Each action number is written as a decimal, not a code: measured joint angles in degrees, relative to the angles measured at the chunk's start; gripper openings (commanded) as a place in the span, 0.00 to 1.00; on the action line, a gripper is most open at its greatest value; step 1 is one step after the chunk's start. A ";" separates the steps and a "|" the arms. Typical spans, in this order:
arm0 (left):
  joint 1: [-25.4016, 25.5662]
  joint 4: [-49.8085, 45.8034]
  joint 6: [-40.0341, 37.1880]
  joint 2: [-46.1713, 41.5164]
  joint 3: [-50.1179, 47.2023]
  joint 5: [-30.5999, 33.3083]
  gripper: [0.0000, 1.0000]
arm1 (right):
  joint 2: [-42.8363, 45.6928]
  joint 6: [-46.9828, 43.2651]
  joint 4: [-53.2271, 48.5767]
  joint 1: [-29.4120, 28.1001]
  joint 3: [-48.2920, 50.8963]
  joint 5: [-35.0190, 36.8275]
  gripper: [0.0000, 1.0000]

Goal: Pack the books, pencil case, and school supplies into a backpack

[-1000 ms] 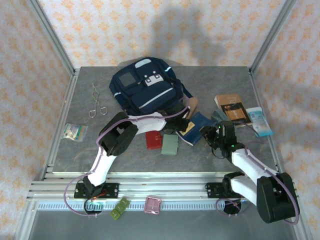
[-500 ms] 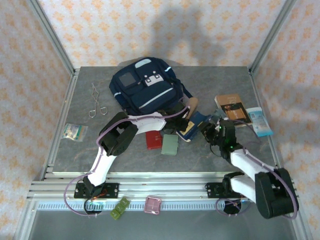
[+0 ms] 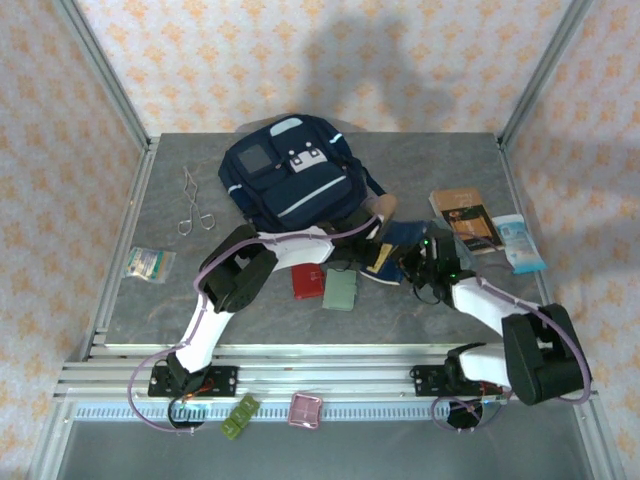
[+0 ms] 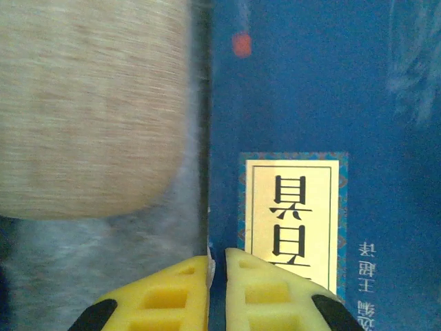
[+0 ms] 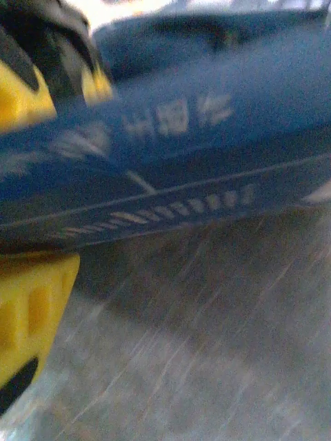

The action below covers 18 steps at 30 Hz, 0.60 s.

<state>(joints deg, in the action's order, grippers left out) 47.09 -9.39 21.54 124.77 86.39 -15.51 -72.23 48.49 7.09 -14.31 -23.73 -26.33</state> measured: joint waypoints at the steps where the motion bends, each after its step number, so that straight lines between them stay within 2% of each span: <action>1: 0.46 0.02 0.00 0.00 0.00 -0.42 0.12 | -1.09 0.02 -1.75 -0.28 0.04 0.04 0.21; 8: 0.76 0.44 0.13 0.00 -0.44 -0.85 0.14 | -0.85 0.35 -4.81 -1.11 -0.42 2.16 0.04; 11: 0.76 1.86 1.16 -0.57 -1.70 -1.18 0.32 | 2.08 -0.81 -7.87 -1.49 -1.60 2.58 0.00; 15: 0.09 2.67 3.52 -4.26 -5.77 -1.70 0.45 | 7.15 -4.04 -14.25 -2.01 -5.07 2.71 0.00; 18: -1.42 2.69 5.42 -11.02 -9.88 -1.66 0.53 | 9.29 -8.11 -17.49 -1.99 -10.05 2.80 0.00</action>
<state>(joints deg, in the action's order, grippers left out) 45.67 -6.70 26.96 113.75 76.51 -17.17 -62.94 40.38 -10.39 -16.29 -33.78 -23.53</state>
